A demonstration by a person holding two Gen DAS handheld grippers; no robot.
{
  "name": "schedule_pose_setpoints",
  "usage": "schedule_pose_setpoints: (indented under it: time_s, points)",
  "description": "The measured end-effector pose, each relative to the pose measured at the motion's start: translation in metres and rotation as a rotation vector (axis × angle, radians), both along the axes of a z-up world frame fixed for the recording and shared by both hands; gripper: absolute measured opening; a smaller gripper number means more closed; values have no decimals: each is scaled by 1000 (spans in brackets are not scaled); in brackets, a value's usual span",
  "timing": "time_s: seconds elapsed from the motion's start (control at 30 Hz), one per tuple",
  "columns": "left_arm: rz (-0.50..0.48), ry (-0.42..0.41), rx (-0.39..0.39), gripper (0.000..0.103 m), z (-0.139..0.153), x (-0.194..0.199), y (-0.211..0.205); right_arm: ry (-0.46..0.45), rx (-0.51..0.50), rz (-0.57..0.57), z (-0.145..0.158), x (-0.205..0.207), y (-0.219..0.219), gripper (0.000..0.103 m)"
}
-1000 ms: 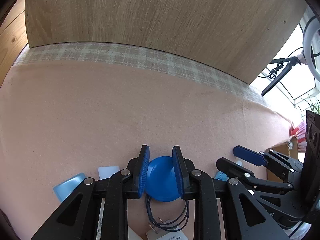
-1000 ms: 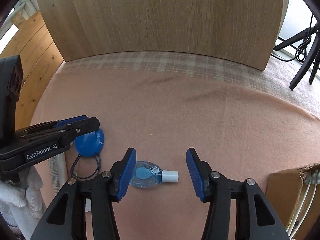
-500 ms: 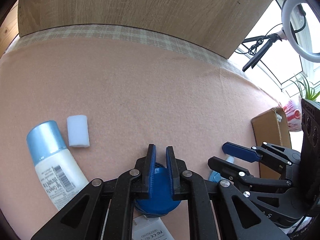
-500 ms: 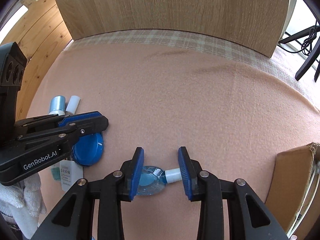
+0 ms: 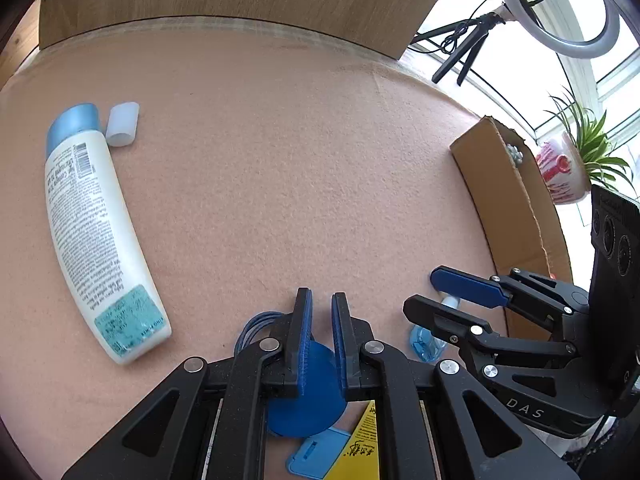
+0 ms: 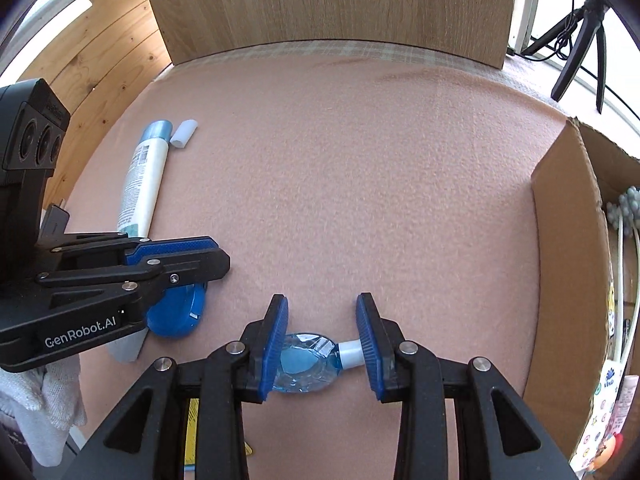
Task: Organize objects
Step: 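Grasp the blue round case with the left gripper while the right gripper grasps the blue spray bottle, then set the blue case down with the left gripper while the right gripper sets down the spray bottle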
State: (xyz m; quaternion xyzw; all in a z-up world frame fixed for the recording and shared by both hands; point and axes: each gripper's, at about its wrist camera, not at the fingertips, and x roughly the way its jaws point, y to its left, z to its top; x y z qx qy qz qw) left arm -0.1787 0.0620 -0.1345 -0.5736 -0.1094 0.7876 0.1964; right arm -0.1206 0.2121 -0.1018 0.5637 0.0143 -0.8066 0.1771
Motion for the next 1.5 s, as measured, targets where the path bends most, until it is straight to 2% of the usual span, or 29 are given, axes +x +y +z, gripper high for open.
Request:
schedule_pose_setpoints:
  time_s: [0.2,0.3,0.37,0.47,0.53,0.6,0.67,0.73,0.83,1.0,1.27,1.4,1.5]
  points:
    - [-46,9,0,11,2,27,7,17,-15,-6,0,26,7,33]
    - [3,2,22,11,7,34,-5,6,-11,-8,0,32,13,33]
    - [40,27,37,12,16,39,-19,-9,-17,-19,1,34,16,32]
    - [79,60,48,22,33,47,-42,-29,-37,-58,0,37,25,33]
    - [98,81,35,37,43,54,-55,-30,-32,-88,2,40,32,37]
    - [110,103,6,43,49,60,-63,-23,-51,-121,7,43,39,38]
    - [98,118,-40,45,53,67,-66,-19,-98,-143,16,47,47,39]
    - [86,130,-83,57,52,73,-66,1,-127,-162,26,54,52,46]
    - [48,137,-111,57,49,83,-63,-1,-162,-171,33,64,59,52]
    - [13,133,-177,57,35,86,-51,-37,-173,-190,28,79,62,53]
    - [4,120,-181,57,26,84,-46,-87,-182,-233,13,80,59,53]
    - [15,108,-184,57,21,84,-49,-125,-223,-253,5,75,56,53]
    - [20,106,-187,57,20,84,-49,-130,-209,-260,2,71,52,53]
